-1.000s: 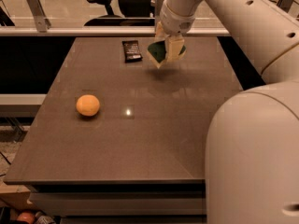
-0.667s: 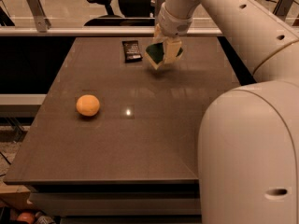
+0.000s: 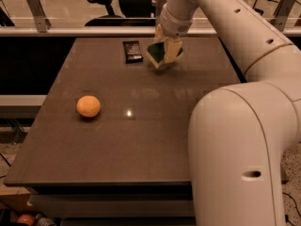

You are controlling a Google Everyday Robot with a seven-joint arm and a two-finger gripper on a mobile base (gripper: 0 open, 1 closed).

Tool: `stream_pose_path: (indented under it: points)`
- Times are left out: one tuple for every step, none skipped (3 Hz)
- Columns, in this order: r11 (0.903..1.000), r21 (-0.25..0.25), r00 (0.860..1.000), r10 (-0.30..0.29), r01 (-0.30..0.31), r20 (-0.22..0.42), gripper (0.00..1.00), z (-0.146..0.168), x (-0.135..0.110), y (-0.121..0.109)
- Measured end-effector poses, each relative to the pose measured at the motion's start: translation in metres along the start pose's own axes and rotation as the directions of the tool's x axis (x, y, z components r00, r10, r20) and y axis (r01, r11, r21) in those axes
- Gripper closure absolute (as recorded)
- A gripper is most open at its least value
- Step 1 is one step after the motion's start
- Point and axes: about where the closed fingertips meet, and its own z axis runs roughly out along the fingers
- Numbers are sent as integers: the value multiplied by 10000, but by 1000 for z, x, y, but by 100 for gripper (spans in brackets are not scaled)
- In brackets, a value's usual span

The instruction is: Move sponge near rxbar chocolate

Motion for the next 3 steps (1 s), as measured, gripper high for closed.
stream_pose_path:
  points:
    - [9999,128,10000,13,-14,49,100,4,7,-5]
    - [9998,209,9999,50,-52,123,100,7,12,-8]
    - [9999,104,9996,134,-136,233,100,16,16,-8]
